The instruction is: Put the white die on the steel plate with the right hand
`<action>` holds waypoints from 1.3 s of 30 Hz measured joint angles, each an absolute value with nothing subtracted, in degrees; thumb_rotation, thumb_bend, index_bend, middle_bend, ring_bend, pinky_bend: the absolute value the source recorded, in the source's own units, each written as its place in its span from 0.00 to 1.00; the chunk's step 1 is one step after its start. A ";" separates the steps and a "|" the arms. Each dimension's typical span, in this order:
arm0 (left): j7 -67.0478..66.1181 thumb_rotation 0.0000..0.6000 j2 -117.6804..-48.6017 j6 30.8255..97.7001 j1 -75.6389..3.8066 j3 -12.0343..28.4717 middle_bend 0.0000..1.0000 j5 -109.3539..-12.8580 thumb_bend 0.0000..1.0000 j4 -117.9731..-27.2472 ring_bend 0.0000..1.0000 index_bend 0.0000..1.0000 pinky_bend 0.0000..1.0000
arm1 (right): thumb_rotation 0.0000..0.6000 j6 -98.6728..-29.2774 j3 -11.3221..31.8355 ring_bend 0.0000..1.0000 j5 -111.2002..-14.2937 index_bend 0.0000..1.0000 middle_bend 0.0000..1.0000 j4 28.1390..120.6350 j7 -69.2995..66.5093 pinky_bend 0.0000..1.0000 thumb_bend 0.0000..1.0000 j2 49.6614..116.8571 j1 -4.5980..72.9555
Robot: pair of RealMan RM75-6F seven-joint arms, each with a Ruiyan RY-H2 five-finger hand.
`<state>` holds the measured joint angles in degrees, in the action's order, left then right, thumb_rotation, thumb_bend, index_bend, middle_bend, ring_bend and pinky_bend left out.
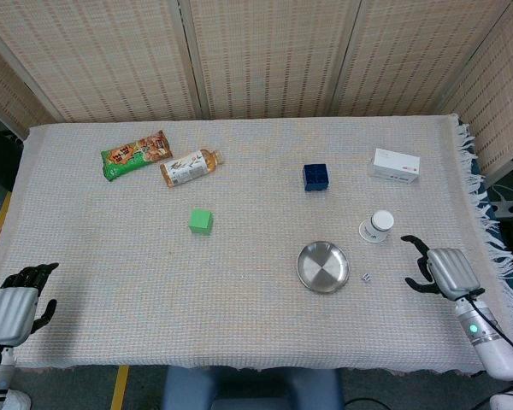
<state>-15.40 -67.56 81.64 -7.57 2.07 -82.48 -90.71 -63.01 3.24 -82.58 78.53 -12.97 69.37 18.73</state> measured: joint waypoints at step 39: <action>-14.59 1.00 -67.34 81.89 -7.50 2.26 0.21 -82.33 0.40 -90.70 0.20 0.18 0.31 | 1.00 -52.62 -2.80 0.84 -88.60 0.51 0.93 63.58 -30.96 0.77 0.20 77.62 25.67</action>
<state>-14.59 -67.34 81.89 -7.50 2.26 -82.33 -90.70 -52.62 -2.80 -88.60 63.58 -30.96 77.62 25.67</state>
